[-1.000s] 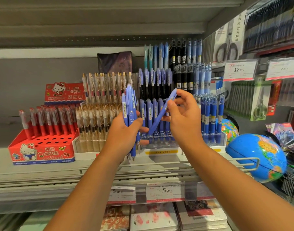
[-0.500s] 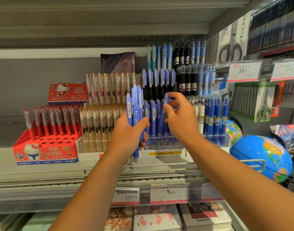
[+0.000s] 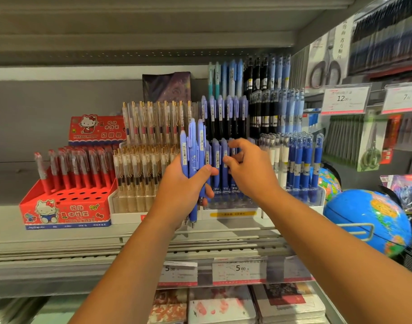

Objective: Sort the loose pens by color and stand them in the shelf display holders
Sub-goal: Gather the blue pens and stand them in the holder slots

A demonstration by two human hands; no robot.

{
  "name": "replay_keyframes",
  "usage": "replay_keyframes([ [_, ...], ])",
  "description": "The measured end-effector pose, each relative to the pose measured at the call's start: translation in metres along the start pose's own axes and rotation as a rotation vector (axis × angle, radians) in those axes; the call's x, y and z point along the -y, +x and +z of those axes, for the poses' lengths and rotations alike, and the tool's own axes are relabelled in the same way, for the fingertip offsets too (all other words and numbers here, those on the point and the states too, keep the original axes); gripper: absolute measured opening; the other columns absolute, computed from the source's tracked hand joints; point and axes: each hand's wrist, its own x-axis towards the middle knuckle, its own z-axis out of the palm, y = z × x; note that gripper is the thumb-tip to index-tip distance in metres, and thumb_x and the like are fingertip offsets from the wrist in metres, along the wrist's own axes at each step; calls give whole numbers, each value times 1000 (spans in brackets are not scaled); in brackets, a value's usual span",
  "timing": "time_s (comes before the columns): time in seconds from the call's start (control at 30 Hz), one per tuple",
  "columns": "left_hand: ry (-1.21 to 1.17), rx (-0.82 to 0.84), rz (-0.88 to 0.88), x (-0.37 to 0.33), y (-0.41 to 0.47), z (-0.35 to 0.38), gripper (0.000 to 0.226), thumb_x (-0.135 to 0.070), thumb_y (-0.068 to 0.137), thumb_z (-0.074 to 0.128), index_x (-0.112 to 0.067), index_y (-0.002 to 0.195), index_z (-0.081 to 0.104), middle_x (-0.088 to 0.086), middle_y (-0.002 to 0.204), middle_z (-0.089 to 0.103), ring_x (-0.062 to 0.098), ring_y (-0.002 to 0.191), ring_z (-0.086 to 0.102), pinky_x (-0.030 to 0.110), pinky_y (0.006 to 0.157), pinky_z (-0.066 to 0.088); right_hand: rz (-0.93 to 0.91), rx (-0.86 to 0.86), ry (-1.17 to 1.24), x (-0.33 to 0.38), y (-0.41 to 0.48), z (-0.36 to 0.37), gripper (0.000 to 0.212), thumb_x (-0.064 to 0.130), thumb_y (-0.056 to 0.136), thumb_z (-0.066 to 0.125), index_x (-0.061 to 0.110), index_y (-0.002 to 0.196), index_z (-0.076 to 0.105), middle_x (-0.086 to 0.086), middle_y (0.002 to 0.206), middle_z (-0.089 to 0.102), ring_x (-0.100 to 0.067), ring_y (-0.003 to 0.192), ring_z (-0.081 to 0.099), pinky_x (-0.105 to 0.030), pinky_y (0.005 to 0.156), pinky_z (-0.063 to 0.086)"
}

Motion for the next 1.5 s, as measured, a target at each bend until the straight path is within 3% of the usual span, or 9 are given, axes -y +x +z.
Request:
replay_keyframes([
  [0.17, -53, 5, -20, -2, -1, -2, 30, -17, 96, 62, -31, 119, 49, 0, 97, 75, 22, 56, 60, 29, 48, 49, 33, 45, -19, -4, -9, -6, 26, 26, 97, 60, 18, 121, 57, 1, 72, 66, -15, 70, 64, -36, 66, 55],
  [0.37, -12, 27, 8, -1, -1, -1, 24, -17, 95, 63, -23, 116, 53, 3, 92, 74, 20, 55, 61, 31, 48, 51, 12, -34, 194, 1, -19, -7, 4, 25, 96, 60, 27, 98, 62, 11, 81, 62, -6, 69, 61, -24, 61, 52],
  [0.53, 26, 151, -7, 1, -2, -2, 34, -16, 92, 69, -29, 121, 56, 7, 87, 73, 23, 60, 65, 33, 52, 53, 11, 91, 611, 13, -25, -12, 20, 22, 95, 64, 24, 114, 62, -2, 100, 67, -17, 81, 68, -26, 56, 55],
  [0.67, 73, 225, -6, 2, -2, 0, 44, -20, 87, 74, -32, 124, 54, 4, 91, 75, 23, 59, 66, 32, 52, 54, -32, 90, 642, 16, -26, -15, 22, 20, 92, 68, 26, 113, 64, 1, 103, 69, -13, 93, 68, -26, 70, 57],
  [0.83, 46, 264, -48, 2, -1, 1, 32, -23, 94, 64, -42, 118, 53, 3, 90, 73, 22, 60, 66, 32, 51, 54, 58, 38, 703, 14, -24, -17, 15, 15, 91, 69, 15, 105, 65, -3, 98, 70, -14, 85, 69, -24, 57, 54],
  [1.03, 6, 210, -88, 3, -1, -1, 36, -21, 98, 59, -38, 128, 49, -3, 92, 73, 27, 73, 73, 36, 52, 58, 114, -57, 793, 11, -19, -20, 15, 10, 94, 65, 12, 109, 66, -6, 88, 70, -14, 78, 70, -27, 60, 58],
  [1.27, 73, 103, -58, 2, 1, -1, 17, -12, 99, 57, -20, 115, 56, 1, 86, 74, 19, 54, 62, 31, 47, 52, 33, -259, 630, 4, -12, -25, 43, 11, 97, 60, 19, 136, 45, -6, 90, 64, -12, 82, 70, -35, 65, 62],
  [1.37, 32, 95, -47, 0, -1, 1, 17, -12, 98, 59, -21, 112, 58, 4, 88, 74, 22, 59, 65, 33, 49, 55, -22, -293, 421, -1, -10, -26, 43, 16, 98, 60, 24, 138, 47, 2, 91, 62, -15, 82, 67, -43, 69, 60],
  [1.5, -48, 93, -39, -4, -4, 3, 22, -12, 99, 57, -31, 109, 59, 9, 88, 73, 32, 72, 71, 40, 56, 59, -98, -263, 262, 2, -11, -22, 43, 20, 97, 61, 30, 137, 51, 17, 90, 58, -4, 81, 63, -37, 71, 59],
])
